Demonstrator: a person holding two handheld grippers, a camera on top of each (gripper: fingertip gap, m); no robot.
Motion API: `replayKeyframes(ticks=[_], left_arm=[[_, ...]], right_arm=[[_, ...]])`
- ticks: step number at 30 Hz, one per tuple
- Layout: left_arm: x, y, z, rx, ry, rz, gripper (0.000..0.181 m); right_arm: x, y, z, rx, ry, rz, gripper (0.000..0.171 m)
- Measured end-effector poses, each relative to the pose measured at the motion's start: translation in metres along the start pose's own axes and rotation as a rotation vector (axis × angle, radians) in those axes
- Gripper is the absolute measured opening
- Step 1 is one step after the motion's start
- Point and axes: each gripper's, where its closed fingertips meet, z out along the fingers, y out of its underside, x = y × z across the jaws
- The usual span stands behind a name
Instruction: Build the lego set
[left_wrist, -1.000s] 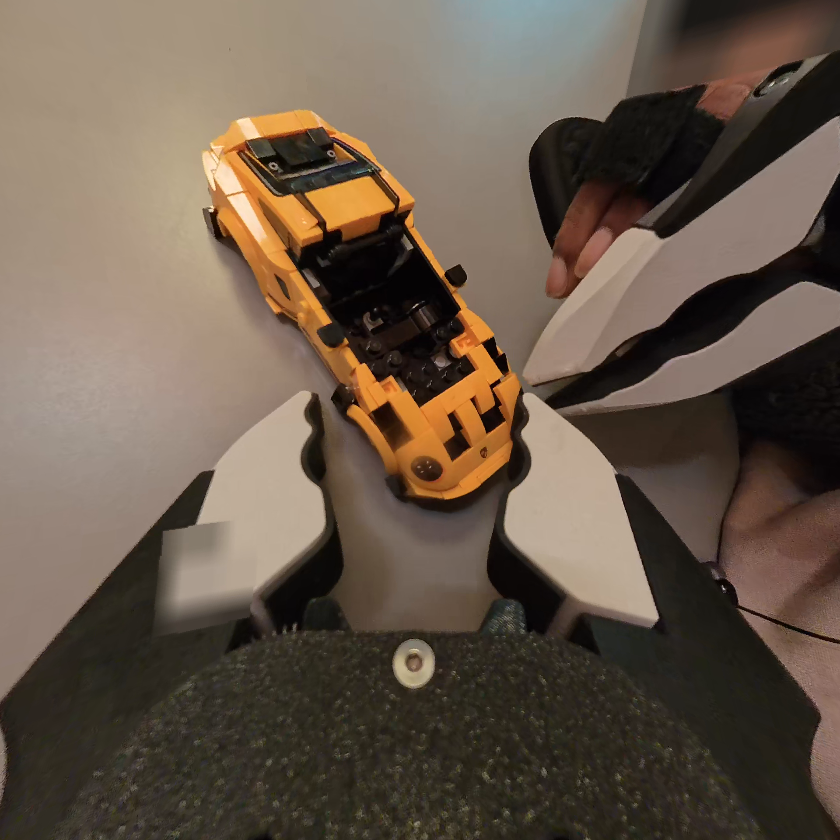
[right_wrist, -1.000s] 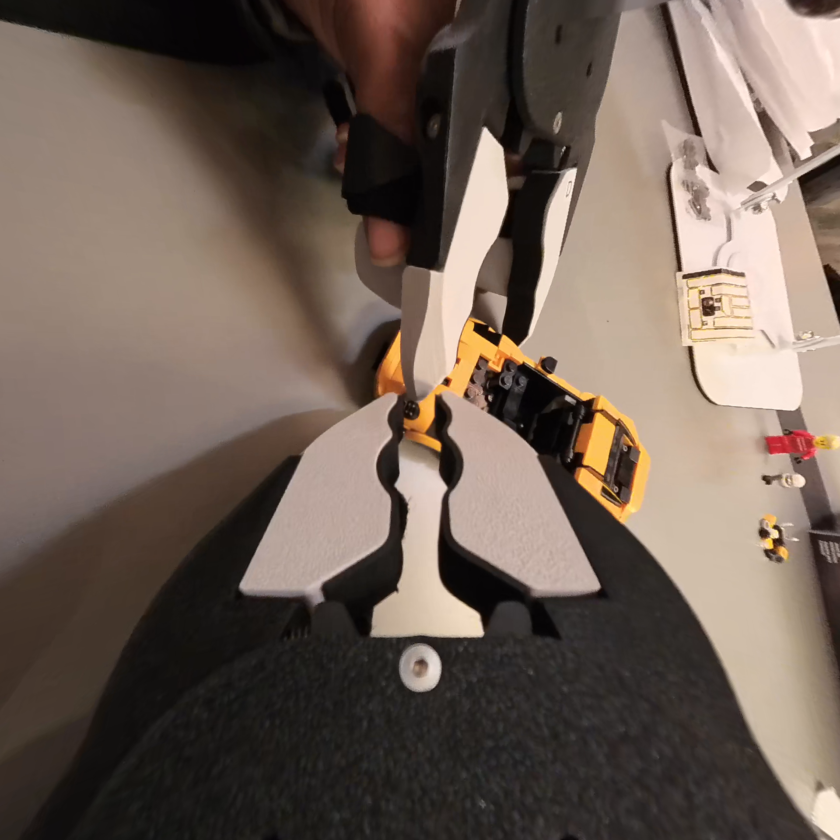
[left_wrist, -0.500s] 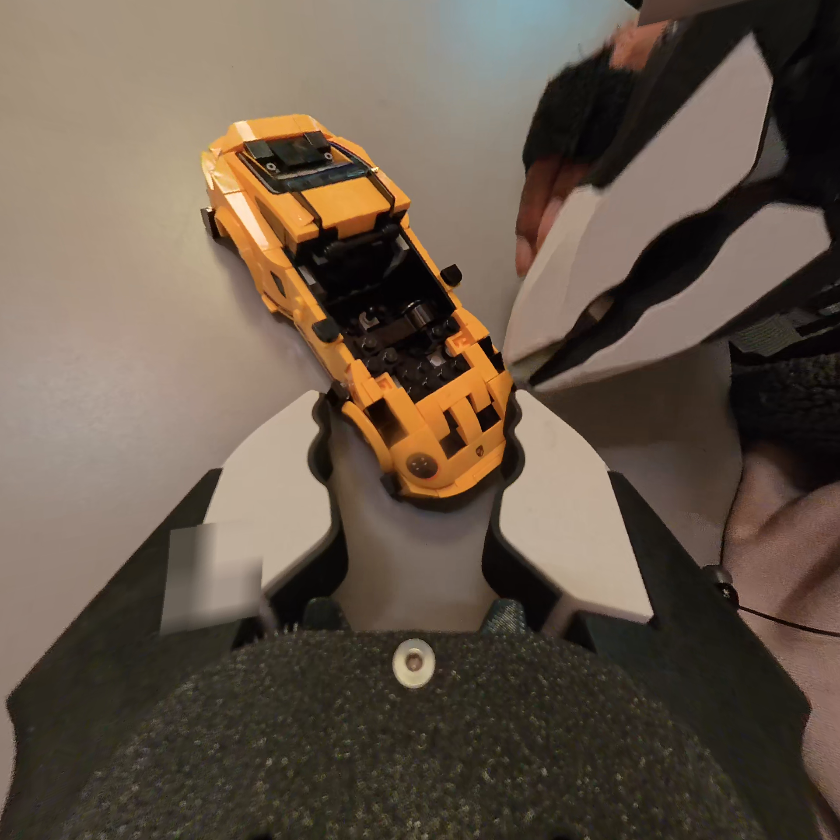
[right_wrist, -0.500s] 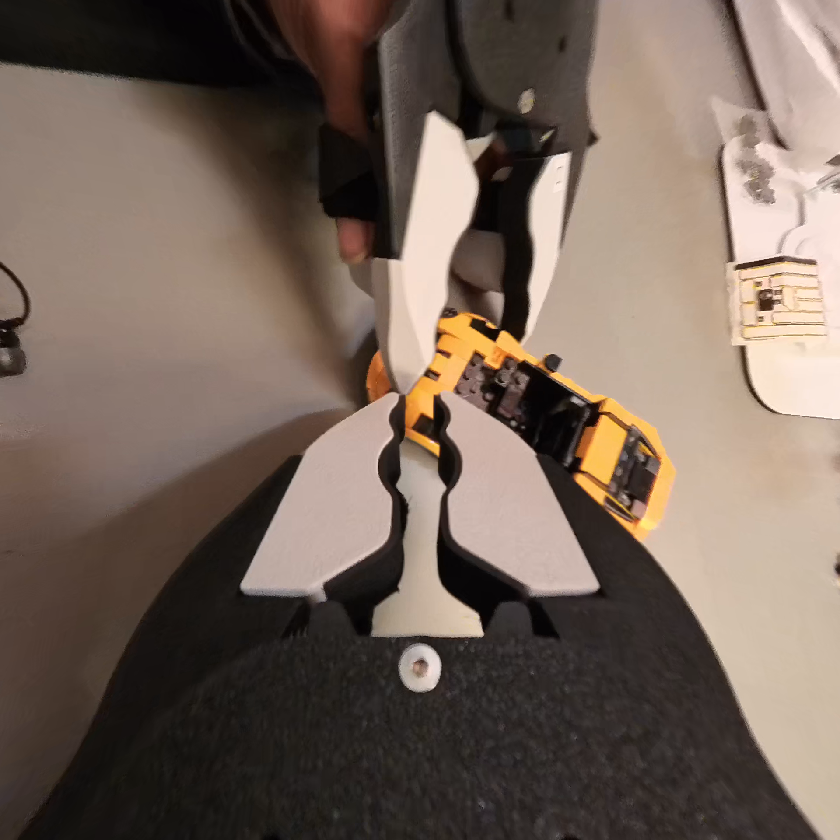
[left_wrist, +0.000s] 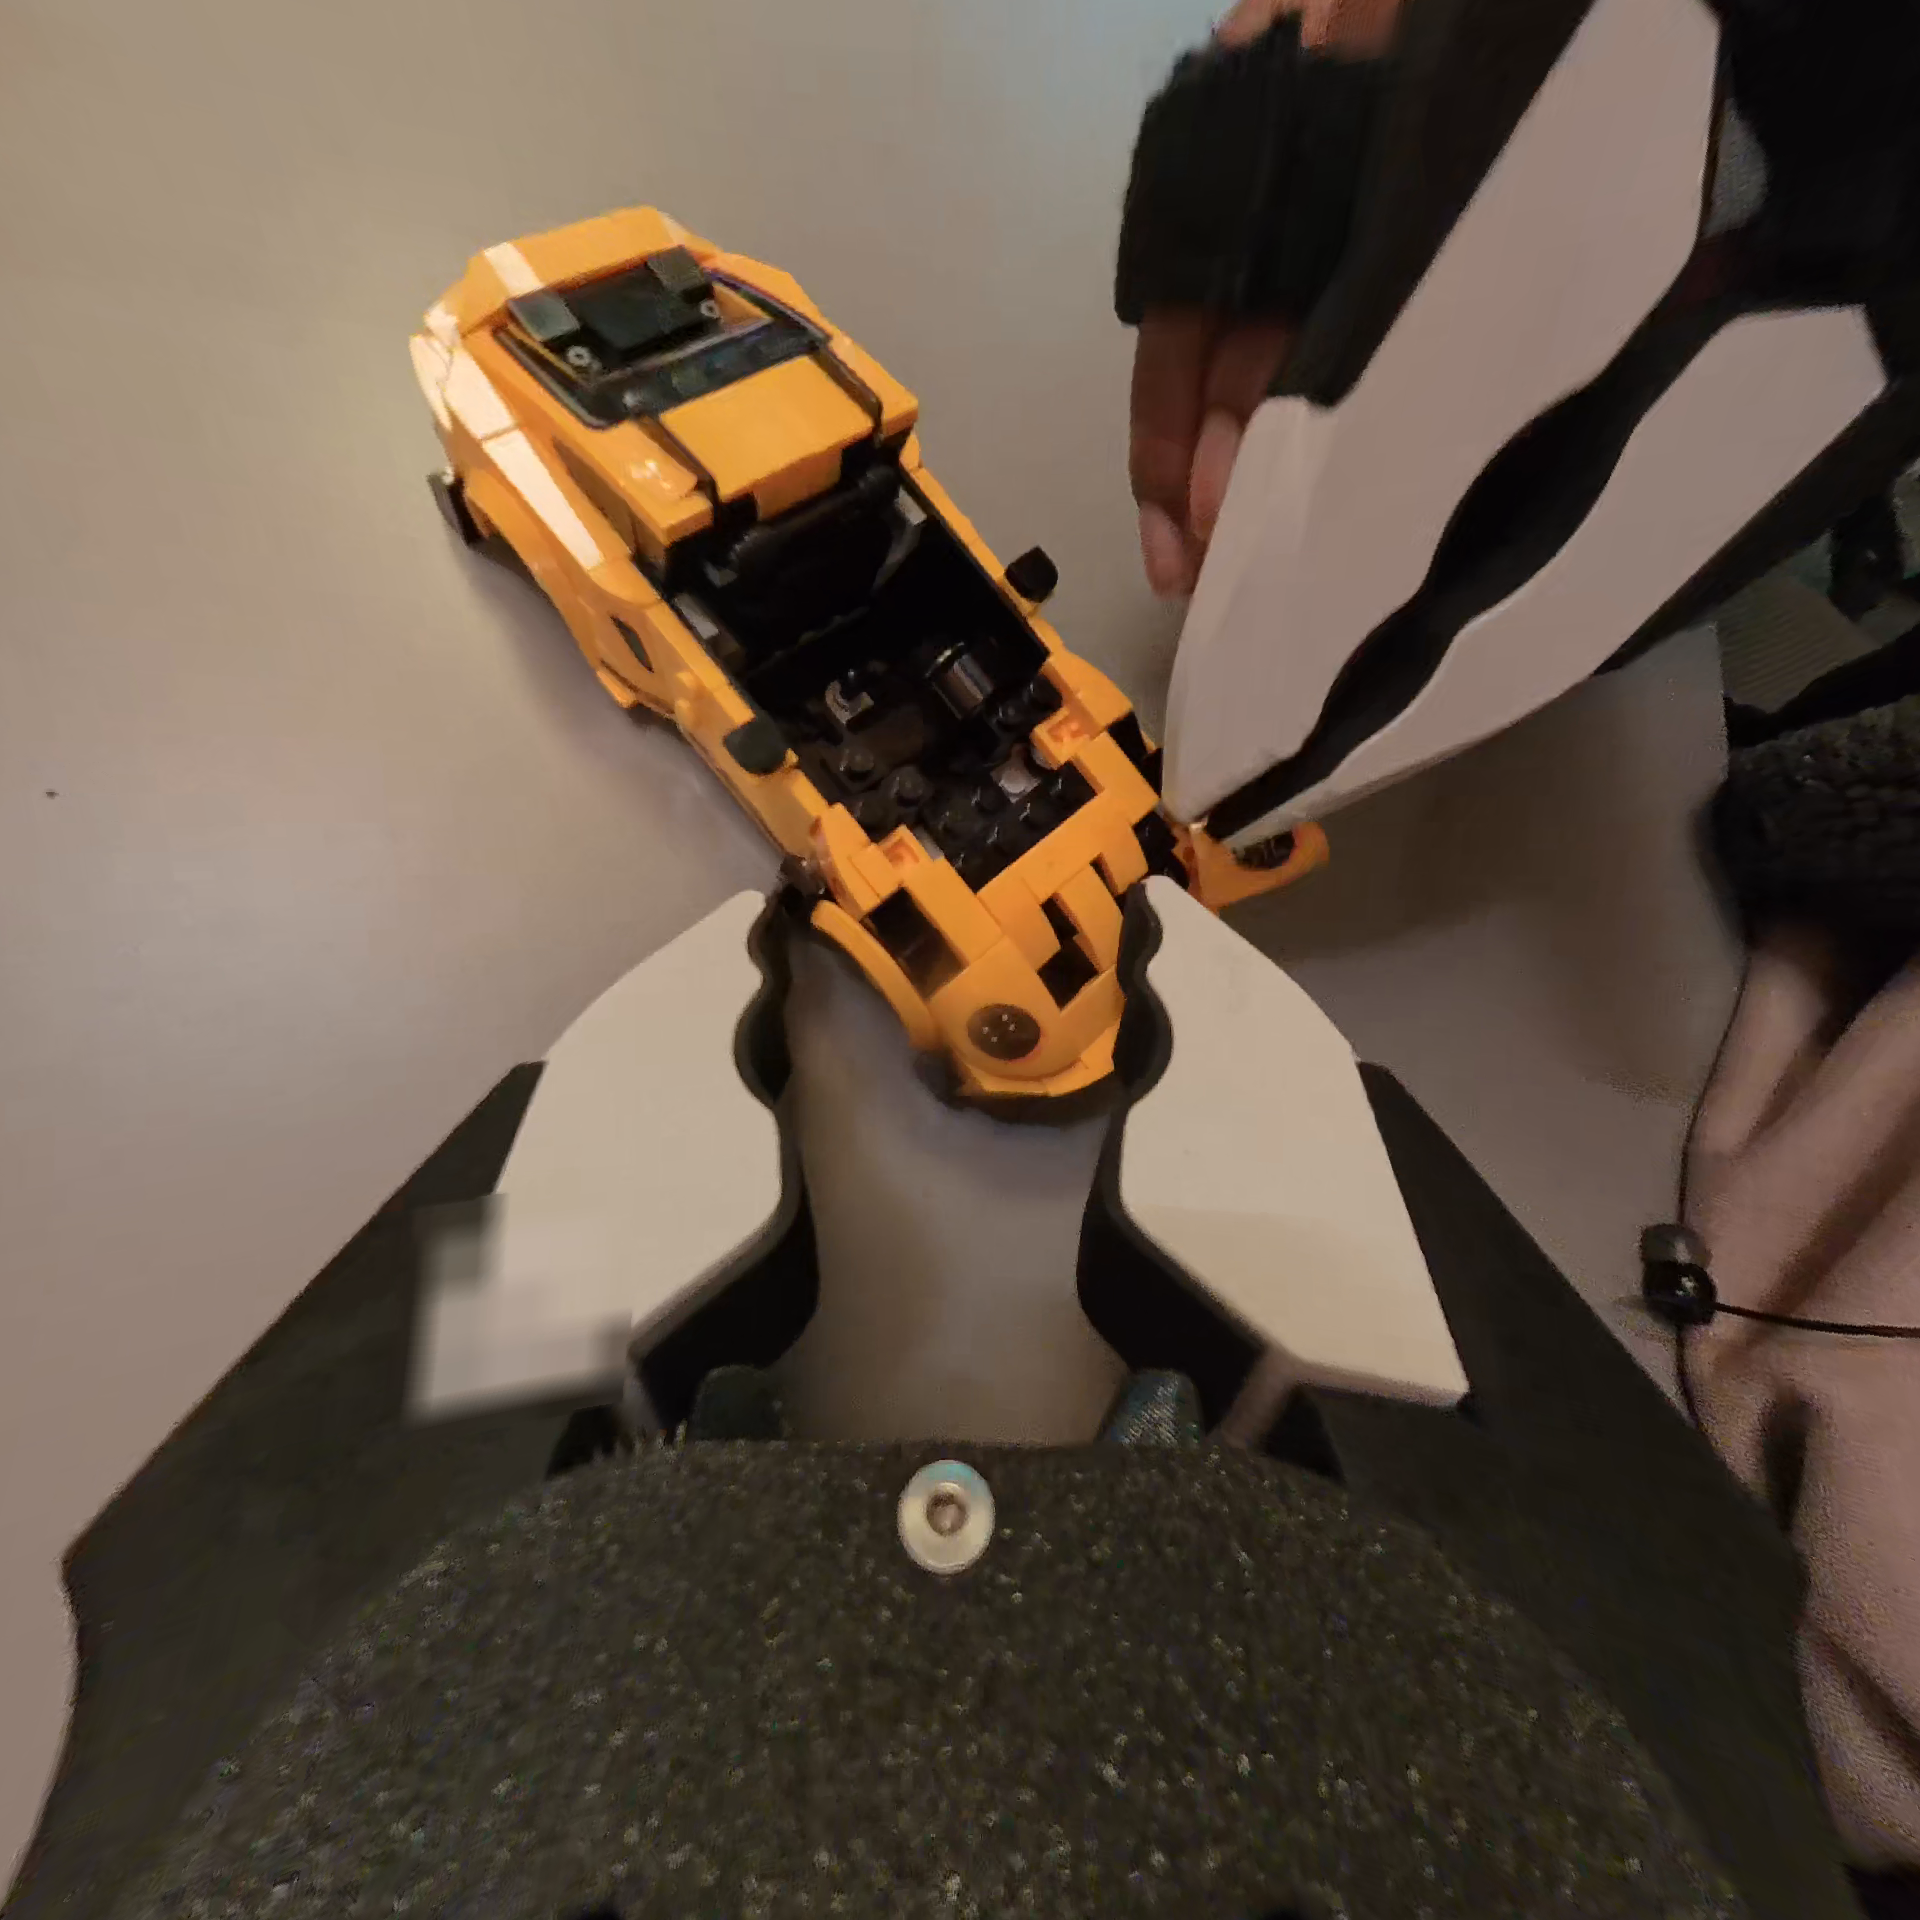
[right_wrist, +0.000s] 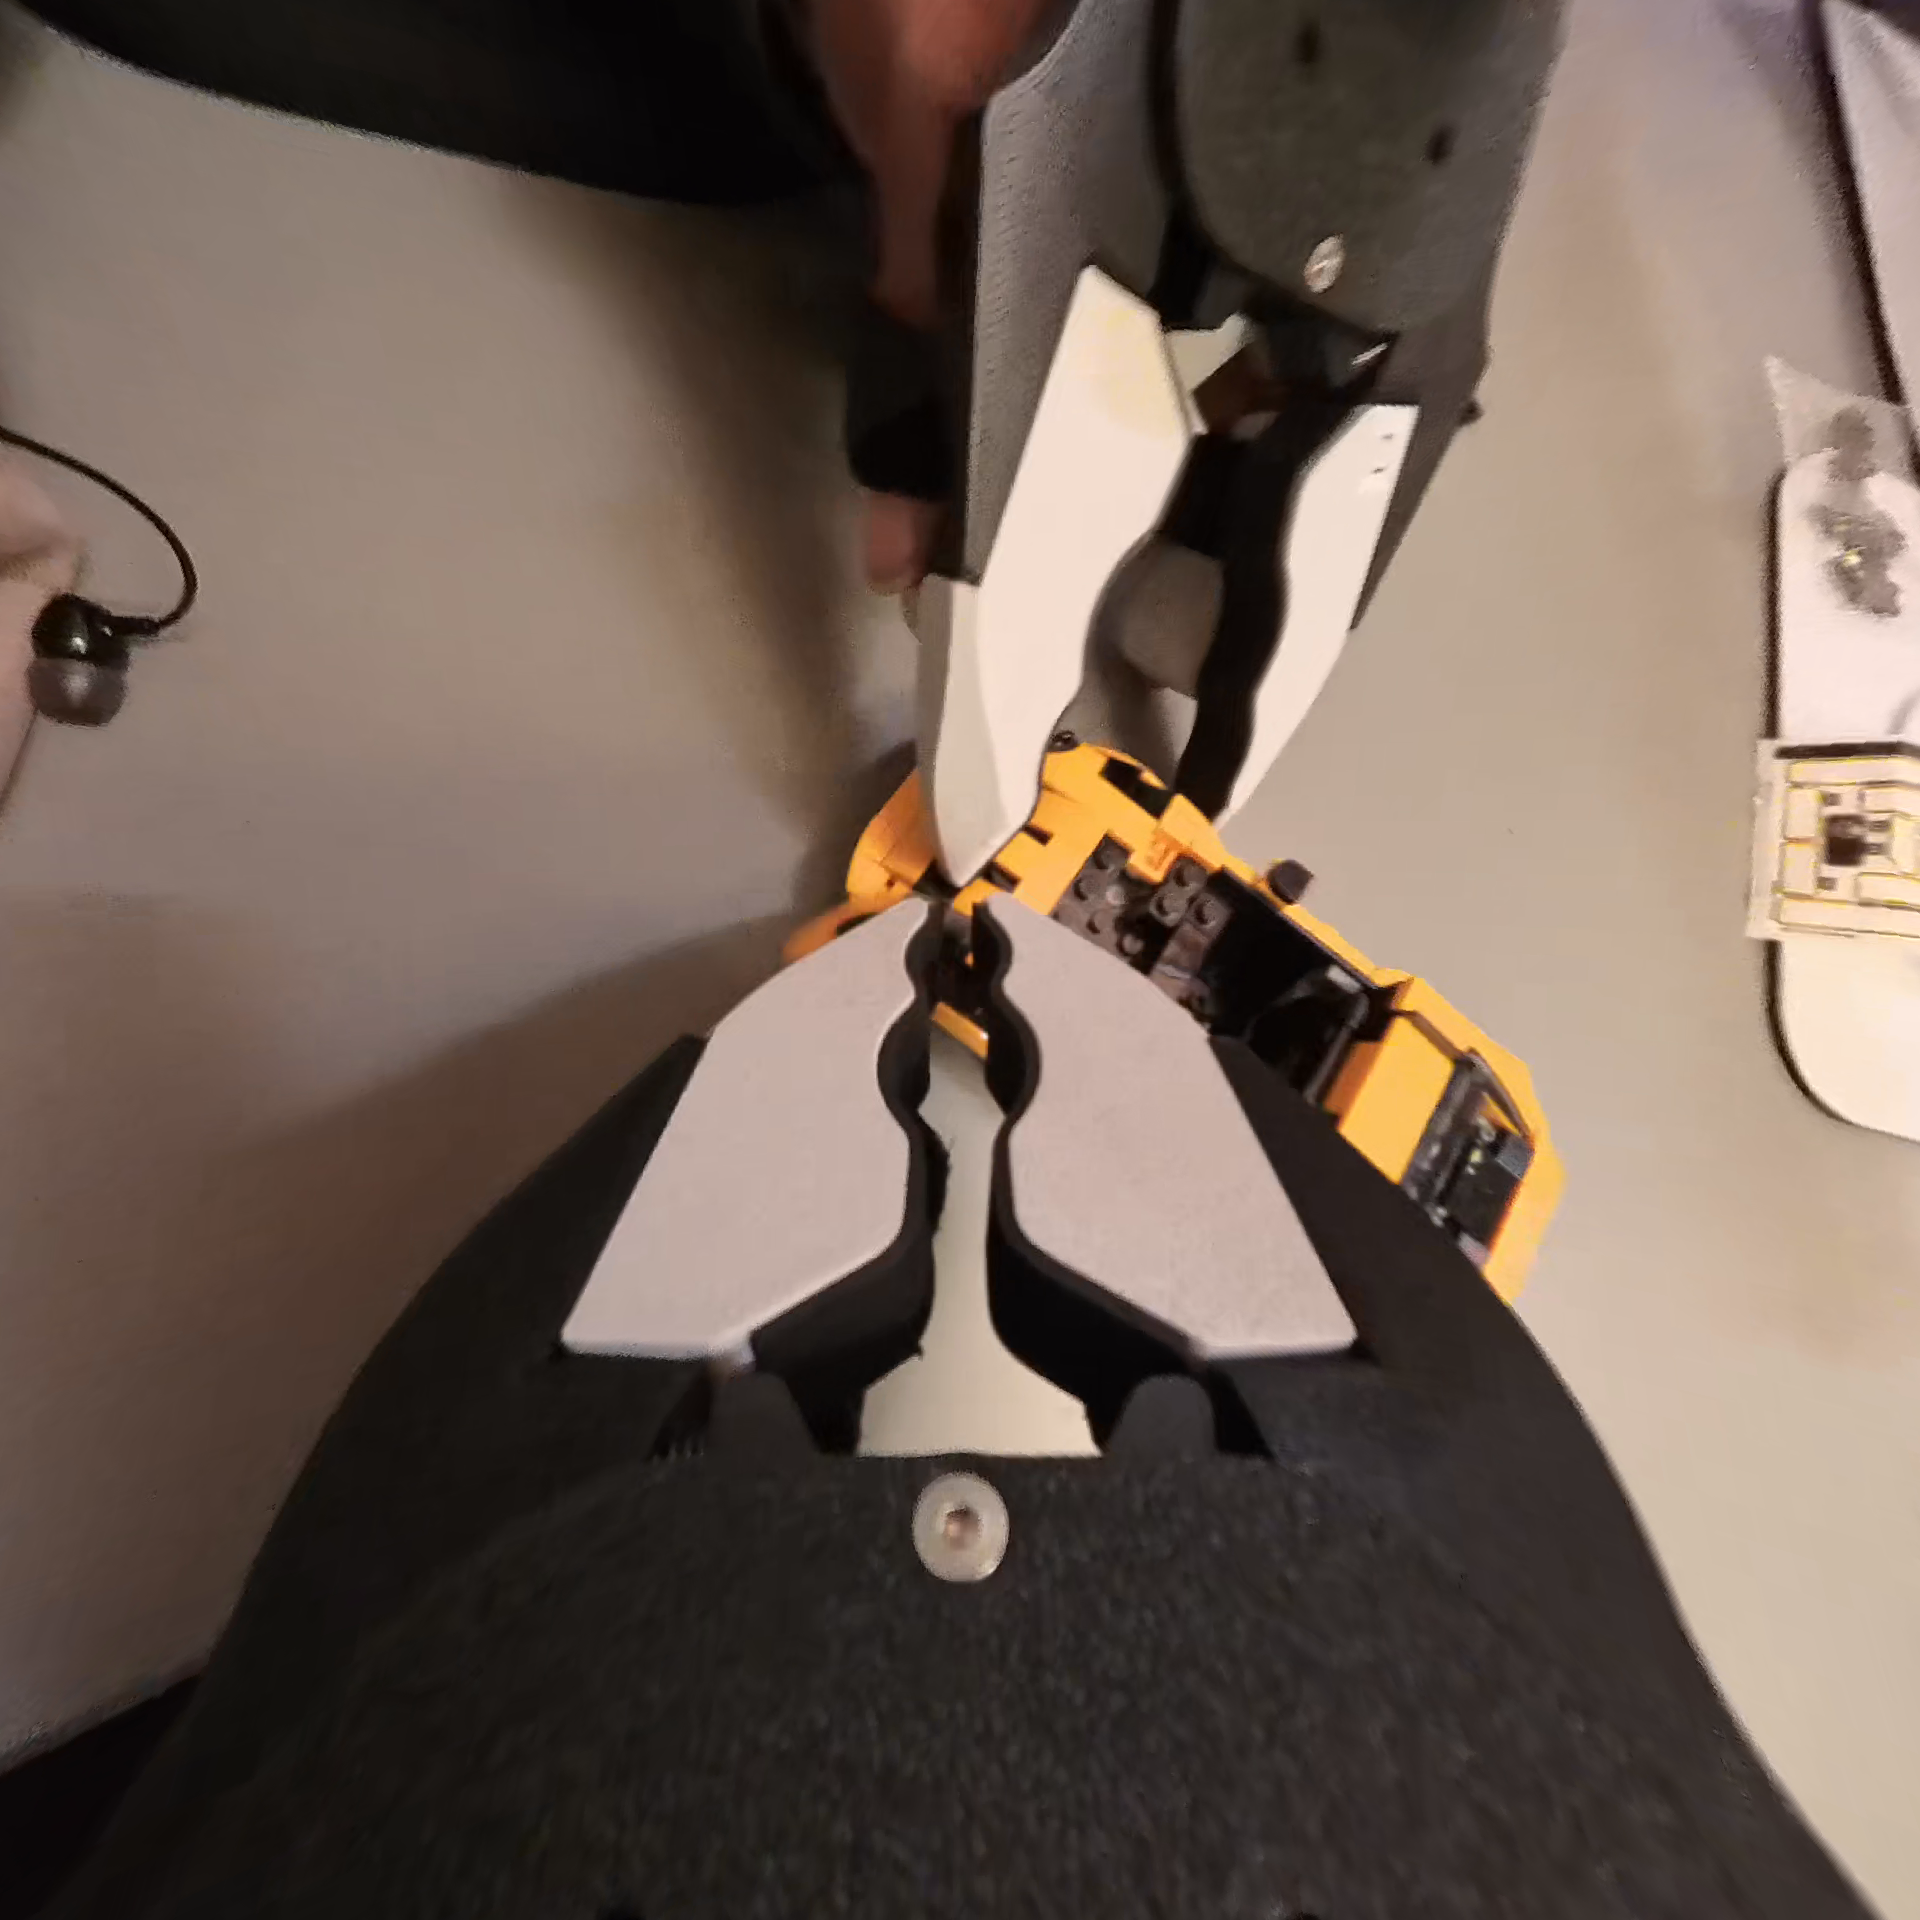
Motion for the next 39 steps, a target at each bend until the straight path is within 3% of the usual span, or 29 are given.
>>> replayKeyframes(ticks=[5,10,18,22,27,34,37,39], left_arm=[[0.001,-0.001,0.0,-0.001,0.01,-0.014,0.06],[0.003,0.0,-0.001,0.0,0.014,-0.017,0.061],[0.012,-0.019,-0.022,0.096,-0.044,0.103,0.064],[0.032,-0.019,-0.028,0.129,-0.052,0.146,0.06],[0.078,-0.004,-0.021,0.122,0.014,0.258,0.051],[0.121,0.005,-0.005,0.083,-0.049,0.642,0.041],[0.131,-0.001,-0.005,0.094,-0.044,0.671,0.031],[0.136,-0.003,-0.007,0.104,-0.031,0.678,0.015]], right_arm=[[0.0,0.005,0.003,-0.034,0.011,-0.021,0.004],[0.006,0.002,-0.02,0.076,0.042,0.048,0.004],[-0.074,0.031,-0.026,-0.081,-0.213,-0.012,0.02],[-0.082,0.035,-0.016,-0.138,-0.179,-0.075,0.024],[-0.082,0.033,-0.012,-0.149,-0.141,-0.068,0.013],[-0.089,-0.007,-0.035,0.143,-0.312,0.208,0.011],[-0.092,-0.025,-0.047,0.248,-0.396,0.279,0.011],[-0.093,-0.032,-0.052,0.289,-0.429,0.304,0.011]])
